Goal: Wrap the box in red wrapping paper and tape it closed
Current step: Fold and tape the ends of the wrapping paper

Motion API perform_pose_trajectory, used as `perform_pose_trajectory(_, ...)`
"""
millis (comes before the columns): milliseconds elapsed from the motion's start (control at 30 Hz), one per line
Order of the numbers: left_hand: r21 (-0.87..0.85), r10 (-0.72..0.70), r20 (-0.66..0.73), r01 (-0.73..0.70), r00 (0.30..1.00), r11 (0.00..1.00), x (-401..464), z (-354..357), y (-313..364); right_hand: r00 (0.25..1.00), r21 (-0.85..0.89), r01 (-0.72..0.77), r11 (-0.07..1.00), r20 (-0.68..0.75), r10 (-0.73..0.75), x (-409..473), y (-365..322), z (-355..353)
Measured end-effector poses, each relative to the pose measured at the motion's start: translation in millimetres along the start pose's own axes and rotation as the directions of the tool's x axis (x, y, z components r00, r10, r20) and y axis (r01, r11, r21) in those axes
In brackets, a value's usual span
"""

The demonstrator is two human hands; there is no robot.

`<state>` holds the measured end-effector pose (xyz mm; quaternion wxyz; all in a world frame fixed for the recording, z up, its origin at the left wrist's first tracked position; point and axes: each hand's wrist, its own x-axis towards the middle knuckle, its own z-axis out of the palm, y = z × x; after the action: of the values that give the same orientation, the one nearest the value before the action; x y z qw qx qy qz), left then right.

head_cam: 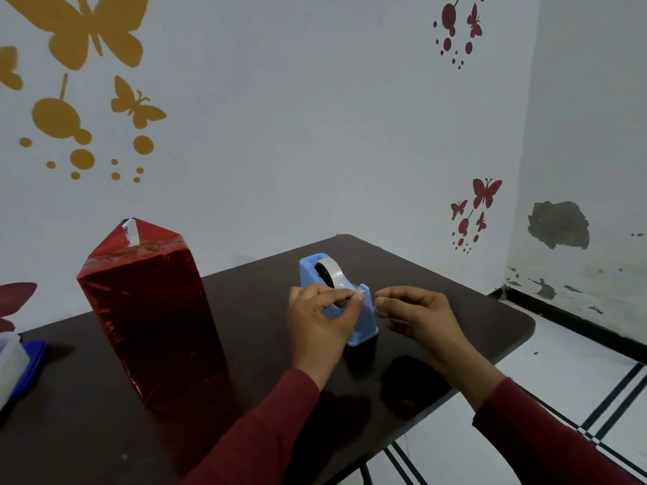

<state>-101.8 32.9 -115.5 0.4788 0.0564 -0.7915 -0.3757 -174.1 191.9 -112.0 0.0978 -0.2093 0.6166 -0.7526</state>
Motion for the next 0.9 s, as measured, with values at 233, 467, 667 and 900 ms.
perform_pose_trajectory(233,0.001,0.01,-0.3,-0.011,0.954,1.0,15.6,-81.0,16.6,0.986,-0.18,0.05,0.982,0.164,-0.02,7.2,-58.5,43.2)
perform_pose_trajectory(467,0.135,0.066,-0.505,0.003,0.861,0.991,17.1,-199.0,18.2,0.912,-0.259,0.141,0.956,0.408,-0.023,20.6,-125.7,136.0)
perform_pose_trajectory(667,-0.098,-0.253,-0.574,0.242,0.779,0.965,30.3,-255.0,-7.2,0.845,-0.337,0.24,0.91,0.535,-0.024,31.6,-158.5,216.9)
perform_pose_trajectory(900,-0.428,-0.624,-0.253,0.492,0.74,0.758,62.6,-270.4,-12.6,0.8,-0.461,0.292,0.838,0.597,0.05,48.9,-165.3,291.8)
